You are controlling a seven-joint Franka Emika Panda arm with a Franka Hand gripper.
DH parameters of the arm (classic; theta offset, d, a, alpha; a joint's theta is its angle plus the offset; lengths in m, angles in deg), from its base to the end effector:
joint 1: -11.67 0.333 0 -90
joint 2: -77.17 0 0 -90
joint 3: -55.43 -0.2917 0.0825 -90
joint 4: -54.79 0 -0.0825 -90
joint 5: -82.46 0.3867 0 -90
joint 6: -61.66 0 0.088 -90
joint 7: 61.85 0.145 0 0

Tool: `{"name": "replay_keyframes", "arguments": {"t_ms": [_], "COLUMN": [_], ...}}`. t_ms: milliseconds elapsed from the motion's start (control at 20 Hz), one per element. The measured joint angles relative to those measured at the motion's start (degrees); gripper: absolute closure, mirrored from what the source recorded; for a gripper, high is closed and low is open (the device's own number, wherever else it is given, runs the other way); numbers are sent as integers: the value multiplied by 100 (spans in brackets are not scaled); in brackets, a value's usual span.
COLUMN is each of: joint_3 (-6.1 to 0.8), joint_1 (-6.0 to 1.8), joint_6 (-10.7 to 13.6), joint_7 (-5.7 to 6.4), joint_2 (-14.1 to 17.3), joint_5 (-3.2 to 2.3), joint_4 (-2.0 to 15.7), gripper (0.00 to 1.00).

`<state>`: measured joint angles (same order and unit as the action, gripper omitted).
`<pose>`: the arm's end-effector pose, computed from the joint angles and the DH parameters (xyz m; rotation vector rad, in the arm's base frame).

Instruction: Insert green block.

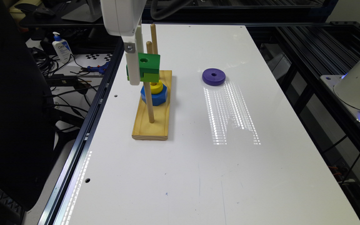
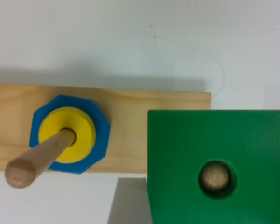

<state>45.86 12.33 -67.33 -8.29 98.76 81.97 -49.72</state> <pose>0.6312 0.1095 0.2755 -2.8450 1.1434 -0.0287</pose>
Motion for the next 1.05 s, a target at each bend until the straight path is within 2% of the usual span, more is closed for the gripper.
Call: {"name": "replay_keyframes", "arguments": {"t_ms": [300, 850, 1050], "joint_3": [0, 2, 2], "joint_1": [0, 1, 2], "joint_6": [-18, -290, -306], "joint_7": [0, 0, 0], "joint_2": [35, 392, 414], "joint_5": [-3, -41, -47], "joint_4": [0, -2, -2], "gripper": [100, 100, 100]}}
